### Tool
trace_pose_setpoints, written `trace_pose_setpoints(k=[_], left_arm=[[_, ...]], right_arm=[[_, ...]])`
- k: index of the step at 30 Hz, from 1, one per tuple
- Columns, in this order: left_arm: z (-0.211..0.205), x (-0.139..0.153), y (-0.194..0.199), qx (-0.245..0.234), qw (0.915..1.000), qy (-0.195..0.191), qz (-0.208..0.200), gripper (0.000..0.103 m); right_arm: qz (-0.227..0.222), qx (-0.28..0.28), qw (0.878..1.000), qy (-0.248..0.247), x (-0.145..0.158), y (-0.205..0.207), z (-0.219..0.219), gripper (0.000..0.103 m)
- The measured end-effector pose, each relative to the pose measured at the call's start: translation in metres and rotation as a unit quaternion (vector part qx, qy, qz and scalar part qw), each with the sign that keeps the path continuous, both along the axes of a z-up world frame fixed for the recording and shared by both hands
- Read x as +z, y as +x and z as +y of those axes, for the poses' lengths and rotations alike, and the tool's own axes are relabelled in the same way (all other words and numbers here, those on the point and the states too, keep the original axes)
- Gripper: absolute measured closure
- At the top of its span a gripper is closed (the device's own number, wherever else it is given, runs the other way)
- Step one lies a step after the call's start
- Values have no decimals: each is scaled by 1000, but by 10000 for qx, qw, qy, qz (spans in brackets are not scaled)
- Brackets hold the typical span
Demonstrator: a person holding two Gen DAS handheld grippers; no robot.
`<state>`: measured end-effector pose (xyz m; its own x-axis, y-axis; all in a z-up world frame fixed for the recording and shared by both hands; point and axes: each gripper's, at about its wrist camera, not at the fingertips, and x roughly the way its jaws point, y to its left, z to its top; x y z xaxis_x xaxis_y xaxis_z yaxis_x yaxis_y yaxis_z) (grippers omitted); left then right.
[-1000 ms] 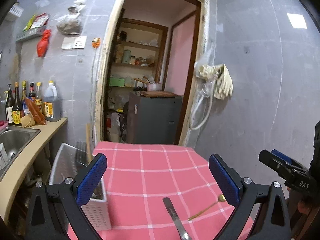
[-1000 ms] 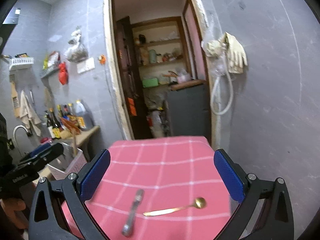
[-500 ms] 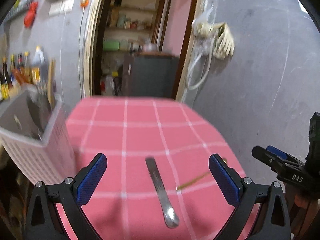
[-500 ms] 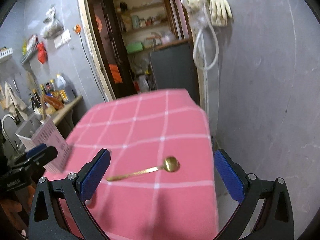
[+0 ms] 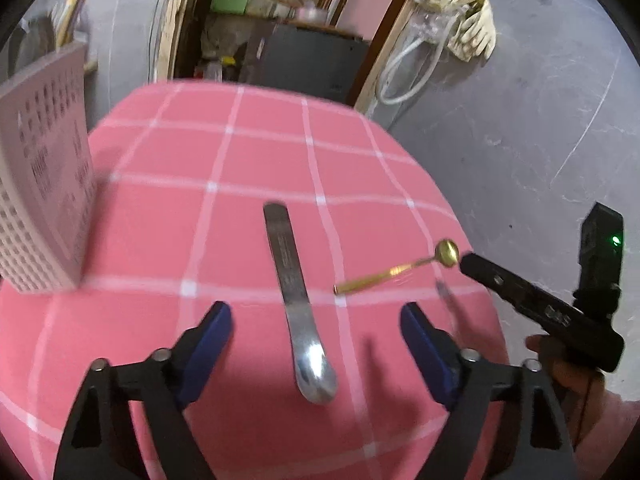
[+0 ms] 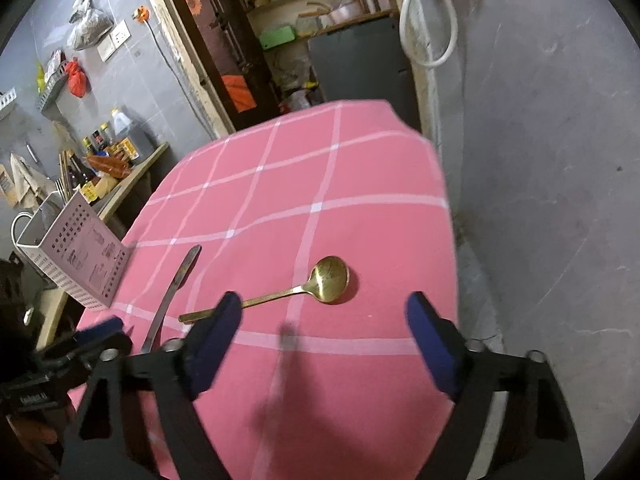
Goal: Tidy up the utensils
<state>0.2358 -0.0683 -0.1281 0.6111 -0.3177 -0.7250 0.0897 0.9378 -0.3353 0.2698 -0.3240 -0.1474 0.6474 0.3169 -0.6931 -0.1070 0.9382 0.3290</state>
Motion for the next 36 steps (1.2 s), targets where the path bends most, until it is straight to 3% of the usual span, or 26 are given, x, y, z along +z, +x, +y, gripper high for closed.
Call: trace_pose_setpoints(k=[4,8,11,16,19,22,26,36], left_arm=[[-5,-13,-6,-59,9989,-253,392,35],[-13,-16,-12,-142,9988,-124,453,36],[-17,-17,-14,-102,9989,82,445,42],[-20,-14,-13,-20,9981,387,478,58],[-14,-12,-14,40,9980,327,548,74],[-9,-13,-15,86,9978,190,626,82],[-5,-11,-18,102,9977,94,666,82],[10,23,-29,190,9994,263,123,83]], right_arm=[[75,101,9998,151,-8,8,5,43],[110,41,9995,279,-13,14,7,56],[122,-29,9994,322,-13,15,7,63],[202,-192,9981,550,-16,14,7,76],[251,-260,9973,643,-18,13,10,81],[289,-315,9968,674,-20,12,12,85],[343,-455,9954,766,-22,11,10,95],[45,-451,9972,590,1,-1,17,98]])
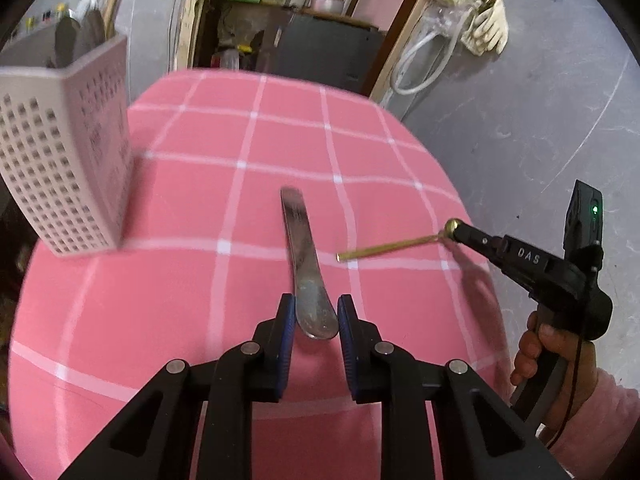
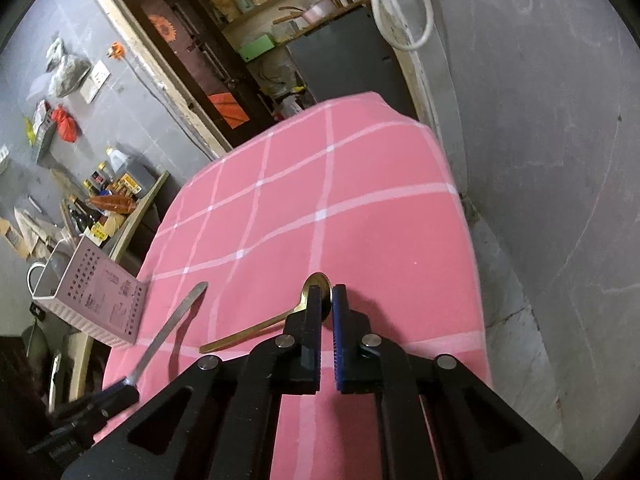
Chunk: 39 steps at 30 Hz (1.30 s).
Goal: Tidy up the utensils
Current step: 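Carry the spatula to the white holder with the left tool while the right tool carries the gold spoon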
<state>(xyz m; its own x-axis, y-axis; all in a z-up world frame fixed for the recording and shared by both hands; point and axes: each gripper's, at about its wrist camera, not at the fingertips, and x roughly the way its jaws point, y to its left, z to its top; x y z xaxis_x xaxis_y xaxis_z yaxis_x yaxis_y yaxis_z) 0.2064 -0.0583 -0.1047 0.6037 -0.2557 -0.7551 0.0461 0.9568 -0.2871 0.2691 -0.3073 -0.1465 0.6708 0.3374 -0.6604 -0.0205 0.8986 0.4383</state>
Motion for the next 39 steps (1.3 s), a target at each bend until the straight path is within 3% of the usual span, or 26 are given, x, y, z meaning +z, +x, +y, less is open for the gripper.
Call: trace_pose_setpoints(k=[7,8,9,19,29,39], left_arm=[[6,21,0,17,9989,176,-434,85],[8,25,-1,52,9984,214,-526,87],[9,29,-3,75,9978,270,-594,97],[23,56,6,86,9933,514,-1034,99],[47,112,13,107,9849,465,-1663,99],[89,178,1,-31,9765,351,-2125,99]], right_arm=[[-186,31,9997,-144,19,-11,2,98],[-212,36,9996,-162,22,-12,3,98],[-243,42,9995,-183,25,-14,4,99],[-705,129,9959,-553,61,-31,17,100],[-1400,412,9844,-985,125,-43,49,101],[-2275,784,9633,-1190,204,-52,101,101]])
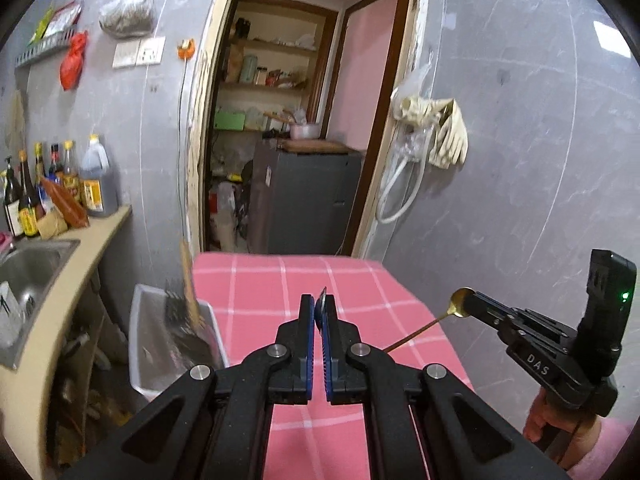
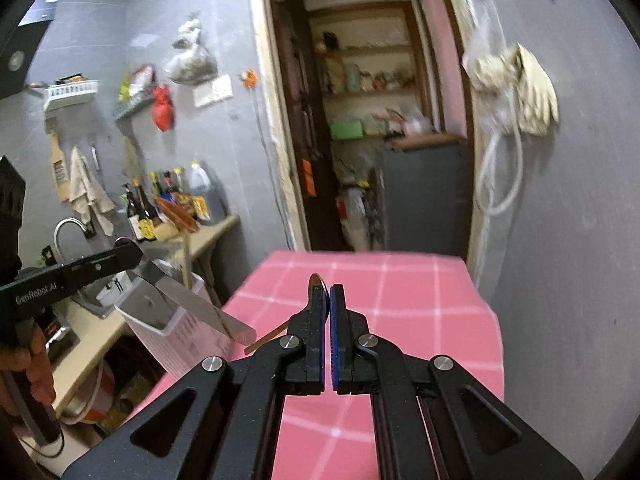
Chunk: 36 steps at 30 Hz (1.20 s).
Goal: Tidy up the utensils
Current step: 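Carry the spatula to the white holder with the left tool while the right tool carries the gold spoon, then lower the spatula into the holder and open the left tool while the right tool drops the gold spoon in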
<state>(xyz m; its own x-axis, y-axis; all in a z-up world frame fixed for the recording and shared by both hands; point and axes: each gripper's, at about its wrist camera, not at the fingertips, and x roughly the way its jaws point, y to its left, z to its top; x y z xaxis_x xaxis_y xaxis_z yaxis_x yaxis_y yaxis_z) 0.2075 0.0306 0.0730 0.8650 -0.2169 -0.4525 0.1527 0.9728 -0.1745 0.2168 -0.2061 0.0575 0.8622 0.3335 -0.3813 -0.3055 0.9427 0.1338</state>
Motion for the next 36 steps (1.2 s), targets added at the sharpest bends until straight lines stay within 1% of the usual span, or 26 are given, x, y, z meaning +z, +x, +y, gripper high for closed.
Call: trace_pose_setpoints(k=[5,8,11,14,17,21,24,28,34,36], left_arm=[[34,33,-8,124,9997,16,-203,99],[54,50,-10,264,9993,65,-264,99],[73,63,-15,378,9988,163,-280,99],[85,69,-21,437,9979,387,-263,99],[92,64,-21,440,9971,594,-173,99],[96,51,-15,401,9966,720,-2,99],[95,41,-8,322,9965,756,179,99],[93,33,-3,238,9957,837,309,99],[84,25,5,119,9921,1172,442,99],[84,21,8,68,9916,1175,545,99]], right_arm=[[-295,205,9993,33,30,0,31,101],[-401,364,9985,-36,41,0,54,101],[-511,532,9971,-167,47,-3,76,101],[-613,620,9951,-466,49,-5,100,101],[-673,630,9923,-824,49,-7,120,101],[-647,617,9873,-1310,46,-8,141,101],[-594,620,9842,-1550,46,-9,151,101],[-529,681,9818,-1690,45,-10,159,101],[-405,760,9775,-1927,37,-7,171,101],[-336,795,9767,-1963,34,-6,175,101]])
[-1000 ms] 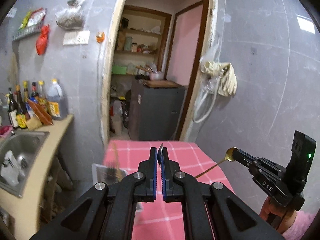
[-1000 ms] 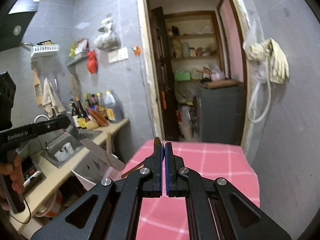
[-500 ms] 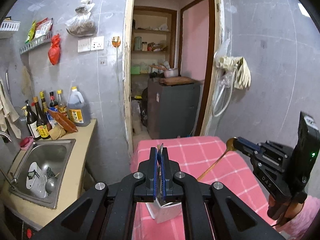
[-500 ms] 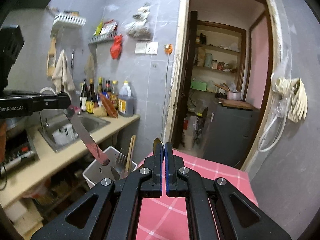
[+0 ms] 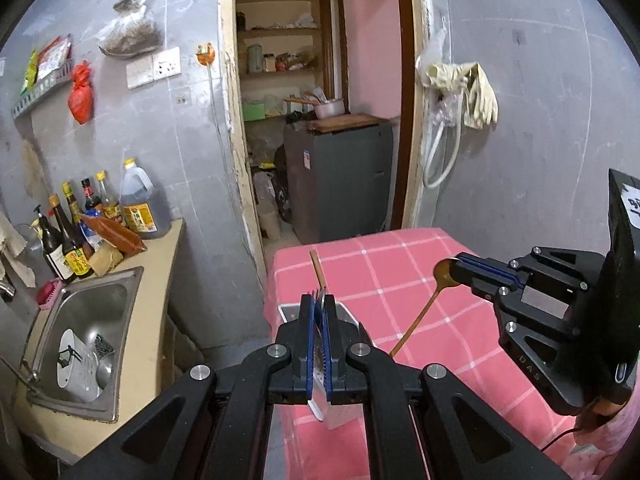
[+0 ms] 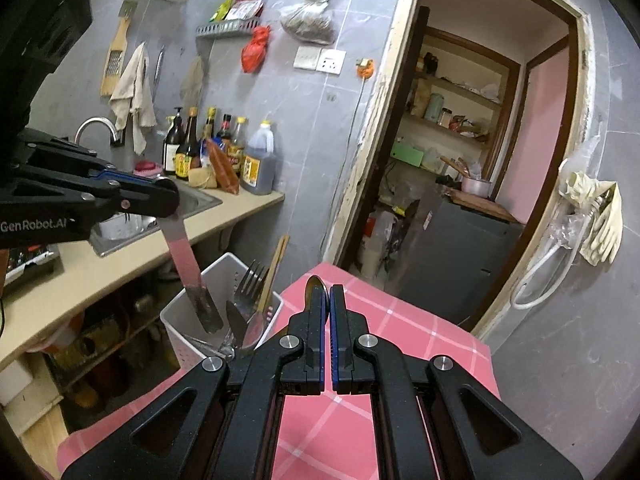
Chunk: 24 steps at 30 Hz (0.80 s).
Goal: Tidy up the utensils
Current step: 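Lower the spatula into the holder and open the left tool while the right tool drops the gold spoon in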
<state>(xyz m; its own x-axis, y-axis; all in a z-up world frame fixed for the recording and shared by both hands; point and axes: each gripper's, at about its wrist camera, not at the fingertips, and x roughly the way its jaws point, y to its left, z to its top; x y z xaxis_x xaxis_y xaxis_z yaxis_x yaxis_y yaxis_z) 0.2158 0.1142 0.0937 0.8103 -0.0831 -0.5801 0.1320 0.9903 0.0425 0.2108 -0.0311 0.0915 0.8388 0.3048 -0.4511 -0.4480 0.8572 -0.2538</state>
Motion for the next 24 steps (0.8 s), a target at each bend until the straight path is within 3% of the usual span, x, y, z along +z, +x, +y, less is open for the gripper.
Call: trace_pose_setpoints(k=[7,17,24], left_arm=[[3,-19,11,-66,9992,-233,332,99],[23,-41,24,-77,9929,-1015,617,97],[31,-48,23,-171,9879,-1461,493,96]], right_arm=[[275,139,9991,299,-11,6,1,101],[769,201,9924,936,-35,18,-6,100],[883,159,9894,1145,-43,18,-6,98]])
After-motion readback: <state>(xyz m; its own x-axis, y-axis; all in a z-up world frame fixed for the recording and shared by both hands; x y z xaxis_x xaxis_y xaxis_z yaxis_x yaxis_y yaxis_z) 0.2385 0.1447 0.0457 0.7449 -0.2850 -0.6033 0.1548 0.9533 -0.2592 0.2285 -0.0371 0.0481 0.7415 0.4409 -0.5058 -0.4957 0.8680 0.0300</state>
